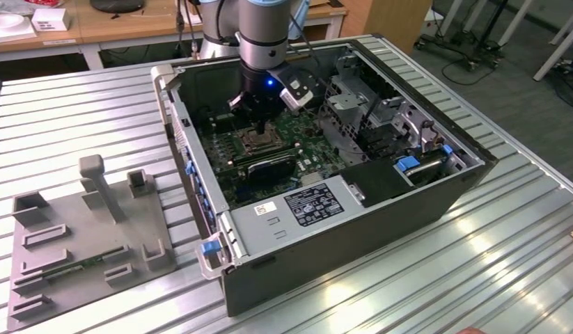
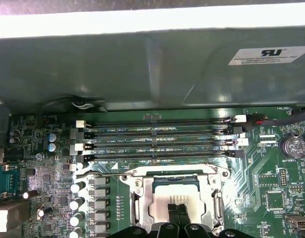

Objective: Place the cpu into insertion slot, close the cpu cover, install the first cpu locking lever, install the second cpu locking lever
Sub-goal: 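Install the first cpu locking lever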

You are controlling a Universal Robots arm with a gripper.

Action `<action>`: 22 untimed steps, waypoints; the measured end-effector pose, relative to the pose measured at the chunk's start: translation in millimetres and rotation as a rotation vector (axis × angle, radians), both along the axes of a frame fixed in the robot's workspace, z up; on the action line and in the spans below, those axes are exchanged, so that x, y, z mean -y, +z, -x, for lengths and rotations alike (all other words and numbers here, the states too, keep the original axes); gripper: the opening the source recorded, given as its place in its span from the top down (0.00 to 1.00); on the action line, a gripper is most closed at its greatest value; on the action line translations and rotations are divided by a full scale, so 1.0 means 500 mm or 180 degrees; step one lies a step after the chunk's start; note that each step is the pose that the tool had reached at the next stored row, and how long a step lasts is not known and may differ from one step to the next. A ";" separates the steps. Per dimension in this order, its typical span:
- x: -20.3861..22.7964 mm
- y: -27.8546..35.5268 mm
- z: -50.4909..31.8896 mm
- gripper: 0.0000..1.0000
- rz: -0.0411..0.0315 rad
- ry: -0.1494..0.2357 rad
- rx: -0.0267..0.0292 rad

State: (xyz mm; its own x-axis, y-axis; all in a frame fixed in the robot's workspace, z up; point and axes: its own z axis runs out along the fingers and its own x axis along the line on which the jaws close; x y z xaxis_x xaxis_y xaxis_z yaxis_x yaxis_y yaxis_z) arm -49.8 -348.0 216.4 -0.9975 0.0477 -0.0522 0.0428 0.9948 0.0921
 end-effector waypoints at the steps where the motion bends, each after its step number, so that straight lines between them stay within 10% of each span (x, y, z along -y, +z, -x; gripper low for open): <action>1: 0.0000 0.000 0.000 0.90 0.0000 0.0000 0.0000; 22: 0.0001 0.013 0.007 0.90 -0.0005 0.0000 0.0013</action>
